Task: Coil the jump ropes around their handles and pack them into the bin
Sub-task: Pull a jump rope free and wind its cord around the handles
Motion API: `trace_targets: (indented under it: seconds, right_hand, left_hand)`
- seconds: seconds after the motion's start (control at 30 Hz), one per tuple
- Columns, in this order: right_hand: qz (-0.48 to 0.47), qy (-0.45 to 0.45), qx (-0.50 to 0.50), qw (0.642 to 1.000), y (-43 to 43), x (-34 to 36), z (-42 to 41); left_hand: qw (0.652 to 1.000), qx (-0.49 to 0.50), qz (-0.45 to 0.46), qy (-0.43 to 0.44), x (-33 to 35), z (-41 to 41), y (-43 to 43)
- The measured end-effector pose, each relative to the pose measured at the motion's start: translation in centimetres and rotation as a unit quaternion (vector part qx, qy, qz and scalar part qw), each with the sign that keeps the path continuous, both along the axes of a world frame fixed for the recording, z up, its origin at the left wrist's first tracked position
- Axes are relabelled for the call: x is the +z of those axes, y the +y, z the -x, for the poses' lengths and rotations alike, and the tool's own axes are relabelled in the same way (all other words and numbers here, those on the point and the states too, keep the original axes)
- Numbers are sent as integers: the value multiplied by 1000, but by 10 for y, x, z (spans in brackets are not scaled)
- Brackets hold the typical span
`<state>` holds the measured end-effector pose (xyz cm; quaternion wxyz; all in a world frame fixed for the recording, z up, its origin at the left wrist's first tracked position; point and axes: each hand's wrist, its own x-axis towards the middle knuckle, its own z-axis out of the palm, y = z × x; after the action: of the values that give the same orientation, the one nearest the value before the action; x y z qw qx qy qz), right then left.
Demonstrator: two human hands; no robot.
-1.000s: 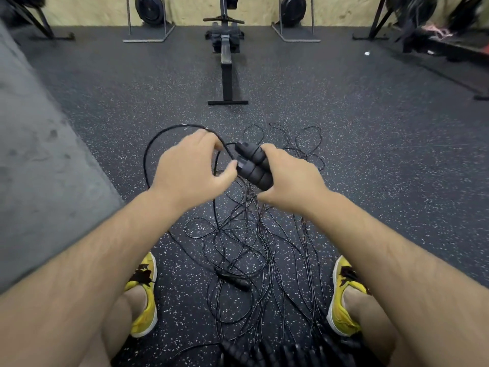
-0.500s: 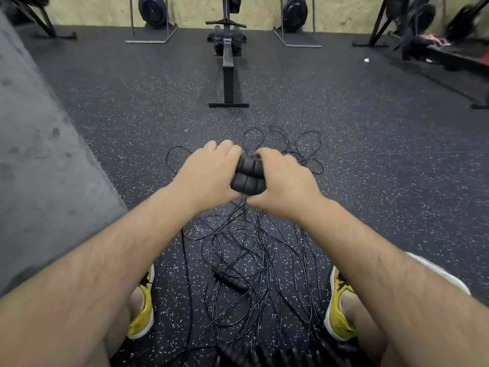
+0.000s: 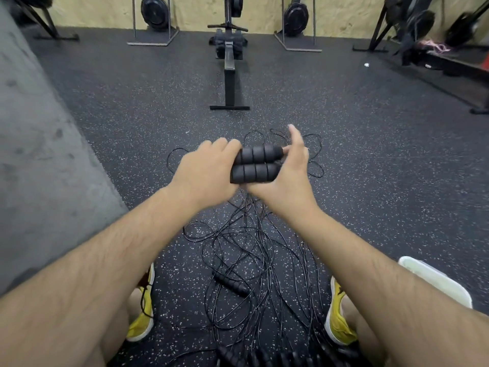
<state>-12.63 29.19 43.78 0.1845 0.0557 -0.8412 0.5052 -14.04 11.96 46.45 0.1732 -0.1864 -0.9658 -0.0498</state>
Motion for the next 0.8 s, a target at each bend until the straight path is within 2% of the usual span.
trace_targets:
  seconds: [0.07,0.13,0.23,0.27,0.3,0.37,0.4,0.47,0.6,0.7,0.8]
  right_hand:
    - [161,-69,-30,984,-1,-5,9]
    - [191,-134,-13,972,-17,-9,11]
    - [86,-134,160,974,-60,-28,9]
    - [22,-125,206,970,-79,-32,4]
    - [-35,-84,245,965,-93,-35,-1]
    - [-43,-43,226,972,-110,-26,-5]
    - [-30,-63,235,969,-114,-22,-5]
    - [41,-198,282,938,-117,-16,-8]
    - [72,-271,337,899,-90,-8,-4]
    - [0,-301,348,888,-63,-1,6]
    - [-100,-252,285,919,-21,21,17]
  left_hand:
    - [999,23,-40,11,10,0,-5]
    - [996,23,-82,11,17,-2,-9]
    - [989,-6,-151,-3,24,-10,-5]
    - [985,-20,-170,-12,26,-13,-3]
    - [982,-33,-187,-20,28,-15,-1]
    - [976,-48,-212,-30,30,-16,-1]
    - [974,-50,-219,-34,31,-16,-5]
    - [973,-47,-224,-34,33,-14,-11]
    - [970,-30,-238,-32,35,-9,-26]
    - [981,-23,-192,-20,37,-5,-35]
    - [994,-31,-108,-12,38,1,-51]
